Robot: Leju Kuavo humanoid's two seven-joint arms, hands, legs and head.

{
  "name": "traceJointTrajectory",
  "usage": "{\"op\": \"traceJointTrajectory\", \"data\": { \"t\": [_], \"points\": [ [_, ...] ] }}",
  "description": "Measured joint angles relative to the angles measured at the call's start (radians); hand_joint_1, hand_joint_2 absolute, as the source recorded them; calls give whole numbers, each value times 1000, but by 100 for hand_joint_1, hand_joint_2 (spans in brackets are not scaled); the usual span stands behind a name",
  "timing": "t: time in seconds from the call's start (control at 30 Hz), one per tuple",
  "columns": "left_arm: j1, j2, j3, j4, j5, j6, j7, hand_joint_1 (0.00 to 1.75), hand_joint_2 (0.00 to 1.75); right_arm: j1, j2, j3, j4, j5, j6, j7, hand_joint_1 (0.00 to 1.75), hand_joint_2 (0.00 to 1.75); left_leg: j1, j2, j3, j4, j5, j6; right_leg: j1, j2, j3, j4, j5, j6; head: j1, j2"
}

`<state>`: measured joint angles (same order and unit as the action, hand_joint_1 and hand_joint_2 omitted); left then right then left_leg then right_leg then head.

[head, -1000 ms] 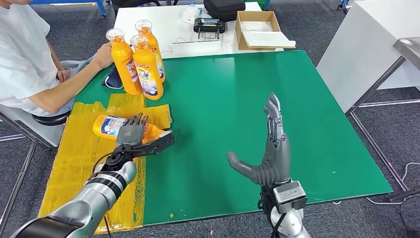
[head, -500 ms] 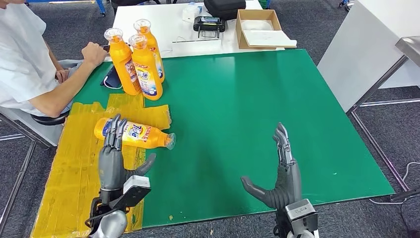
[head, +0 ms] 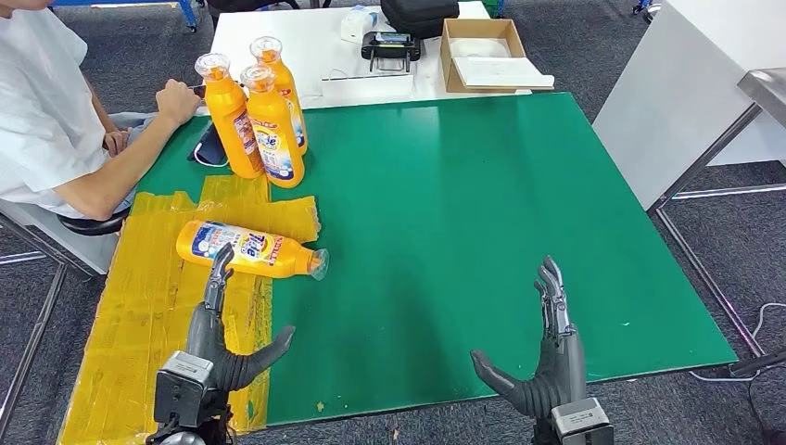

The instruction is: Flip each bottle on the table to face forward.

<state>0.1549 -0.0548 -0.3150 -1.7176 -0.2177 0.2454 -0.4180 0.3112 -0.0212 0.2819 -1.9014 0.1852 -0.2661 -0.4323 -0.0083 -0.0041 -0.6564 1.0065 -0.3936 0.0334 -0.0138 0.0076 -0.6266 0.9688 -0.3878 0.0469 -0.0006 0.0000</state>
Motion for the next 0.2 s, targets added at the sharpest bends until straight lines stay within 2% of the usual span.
{"op": "traceJointTrajectory", "data": {
  "t": [0.2],
  "points": [
    [2, 17, 11, 3, 153, -181, 92, 0, 175, 9, -1, -5, -6, -1, 4, 1, 0, 175, 0, 0, 0, 0, 0, 0, 0, 0, 0, 0, 0, 0, 0, 0]
  ]
}}
